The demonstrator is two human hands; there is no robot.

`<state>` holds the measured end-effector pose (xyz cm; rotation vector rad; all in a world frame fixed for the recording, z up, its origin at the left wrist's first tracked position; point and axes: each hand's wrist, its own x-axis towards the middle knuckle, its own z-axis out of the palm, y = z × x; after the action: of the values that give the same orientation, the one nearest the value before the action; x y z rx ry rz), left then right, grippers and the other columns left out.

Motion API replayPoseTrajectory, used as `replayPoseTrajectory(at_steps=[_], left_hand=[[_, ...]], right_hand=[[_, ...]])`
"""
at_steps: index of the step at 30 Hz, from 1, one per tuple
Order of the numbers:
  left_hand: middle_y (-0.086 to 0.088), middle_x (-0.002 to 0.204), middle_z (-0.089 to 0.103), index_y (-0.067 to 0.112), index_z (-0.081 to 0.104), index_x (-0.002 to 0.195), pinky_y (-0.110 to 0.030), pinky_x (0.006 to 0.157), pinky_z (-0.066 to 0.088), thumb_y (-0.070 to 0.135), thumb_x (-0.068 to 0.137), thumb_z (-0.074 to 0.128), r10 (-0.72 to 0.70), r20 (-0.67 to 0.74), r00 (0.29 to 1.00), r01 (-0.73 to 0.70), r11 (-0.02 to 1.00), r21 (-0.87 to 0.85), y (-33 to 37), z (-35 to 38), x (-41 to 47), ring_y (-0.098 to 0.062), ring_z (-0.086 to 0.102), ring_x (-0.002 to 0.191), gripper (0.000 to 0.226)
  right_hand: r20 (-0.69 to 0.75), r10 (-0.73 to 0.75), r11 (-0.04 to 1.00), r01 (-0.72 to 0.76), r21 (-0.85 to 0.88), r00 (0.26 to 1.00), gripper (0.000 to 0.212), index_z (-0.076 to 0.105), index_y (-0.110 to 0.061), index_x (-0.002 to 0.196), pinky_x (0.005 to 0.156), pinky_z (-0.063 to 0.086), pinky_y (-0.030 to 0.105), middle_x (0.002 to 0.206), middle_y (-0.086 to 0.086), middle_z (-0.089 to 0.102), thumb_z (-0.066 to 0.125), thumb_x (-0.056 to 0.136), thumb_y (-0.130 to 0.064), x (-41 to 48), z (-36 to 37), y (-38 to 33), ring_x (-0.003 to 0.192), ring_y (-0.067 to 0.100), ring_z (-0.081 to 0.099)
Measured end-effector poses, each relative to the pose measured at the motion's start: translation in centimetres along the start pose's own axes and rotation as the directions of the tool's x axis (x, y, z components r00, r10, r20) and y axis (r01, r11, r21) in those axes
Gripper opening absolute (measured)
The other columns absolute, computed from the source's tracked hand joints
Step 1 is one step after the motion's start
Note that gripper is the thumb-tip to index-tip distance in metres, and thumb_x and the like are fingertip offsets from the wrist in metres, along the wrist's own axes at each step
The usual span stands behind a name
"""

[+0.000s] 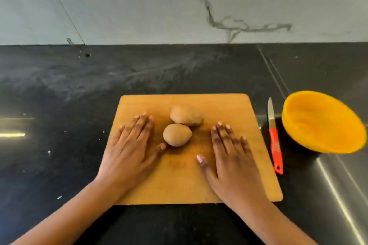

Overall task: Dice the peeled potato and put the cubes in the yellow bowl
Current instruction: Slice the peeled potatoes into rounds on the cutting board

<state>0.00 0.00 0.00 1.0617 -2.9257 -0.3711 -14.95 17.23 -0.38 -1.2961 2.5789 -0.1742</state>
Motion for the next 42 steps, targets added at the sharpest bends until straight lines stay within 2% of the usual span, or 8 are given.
replayPoseTrajectory(at_steps=[3,7,11,13,19,33,38,42], left_hand=[[0.016,0.149,-0.023,0.032,-0.016,0.145,-0.024,0.110,-0.012,0.079,0.069,-0.007,0.041,-0.028,0.999,-0.039,0.997,0.071,-0.5,1.0,0.5,0.001,-0.023,0.136,0.089],[0.016,0.147,-0.024,0.030,-0.015,0.147,-0.025,0.112,-0.008,0.080,0.063,-0.010,0.089,-0.033,0.995,-0.084,0.989,0.123,-0.8,1.5,0.4,0.001,-0.020,0.136,0.098],[0.010,0.157,-0.012,0.026,-0.005,0.150,-0.030,0.115,-0.002,0.085,0.074,0.002,0.074,0.004,0.997,-0.074,0.992,0.104,-0.6,1.2,0.2,-0.007,-0.010,0.143,0.097],[0.006,0.158,-0.007,0.024,0.000,0.151,-0.034,0.118,0.001,0.077,0.080,0.014,0.070,0.003,0.998,-0.070,0.994,0.082,-0.7,1.1,0.0,-0.010,-0.005,0.145,0.090],[0.000,0.159,0.010,0.020,0.016,0.151,-0.039,0.118,0.010,0.067,0.088,0.029,0.096,-0.051,0.994,-0.092,0.993,0.071,-0.8,1.2,0.5,-0.020,0.011,0.145,0.079],[0.002,0.158,0.015,0.023,0.019,0.150,-0.042,0.117,0.014,0.072,0.083,0.028,0.096,-0.050,0.994,-0.091,0.991,0.093,-0.7,1.2,0.4,-0.020,0.015,0.144,0.083],[0.003,0.157,0.018,0.025,0.019,0.150,-0.042,0.115,0.015,0.083,0.062,0.019,0.094,-0.015,0.995,-0.094,0.995,0.015,-0.9,0.7,0.5,-0.019,0.018,0.143,0.105],[0.005,0.155,0.025,0.033,0.017,0.149,-0.041,0.113,0.021,0.084,0.070,0.024,0.156,-0.126,0.980,-0.179,0.962,-0.206,-0.9,0.0,0.6,-0.017,0.025,0.141,0.094]], right_hand=[[-0.052,-0.037,0.995,0.032,-0.094,0.998,0.089,-0.012,-0.020,0.151,0.115,-0.010,0.037,0.159,-0.002,-0.016,-0.012,0.077,-0.068,0.3,0.6,0.2,0.145,0.014,-0.017],[-0.077,-0.062,0.988,0.050,-0.147,0.995,0.089,-0.013,-0.022,0.150,0.116,-0.006,0.035,0.159,-0.004,-0.017,-0.014,0.074,-0.068,0.0,0.9,0.1,0.145,0.012,-0.015],[-0.087,-0.059,0.989,0.046,-0.144,0.994,0.079,-0.001,-0.020,0.153,0.119,0.000,0.037,0.161,-0.003,-0.007,0.006,0.090,-0.067,-0.2,0.9,-0.1,0.147,0.012,-0.006],[-0.105,-0.056,0.990,0.041,-0.134,0.993,0.075,0.004,-0.020,0.153,0.119,0.003,0.038,0.161,-0.003,-0.003,0.015,0.094,-0.063,-0.2,1.0,-0.3,0.147,0.013,-0.002],[-0.157,-0.059,0.991,0.039,-0.126,0.986,0.072,0.012,-0.019,0.153,0.119,0.009,0.040,0.161,-0.001,0.005,0.021,0.096,-0.061,-0.2,1.3,-0.4,0.147,0.016,0.005],[-0.181,-0.075,0.992,0.056,-0.110,0.981,0.072,0.019,-0.018,0.152,0.118,0.017,0.042,0.160,0.001,0.014,0.028,0.095,-0.062,0.2,1.2,-0.5,0.146,0.021,0.015],[-0.194,-0.114,0.993,0.103,-0.066,0.974,0.063,0.039,-0.017,0.142,0.103,0.035,0.035,0.144,0.002,0.040,0.046,0.093,-0.055,1.6,-0.8,0.1,0.132,0.021,0.036],[-0.155,-0.136,0.988,0.145,0.052,0.979,0.057,0.045,-0.019,0.138,0.087,0.042,0.029,0.130,0.001,0.055,0.062,0.089,-0.044,3.9,-3.3,0.7,0.114,0.018,0.052]])
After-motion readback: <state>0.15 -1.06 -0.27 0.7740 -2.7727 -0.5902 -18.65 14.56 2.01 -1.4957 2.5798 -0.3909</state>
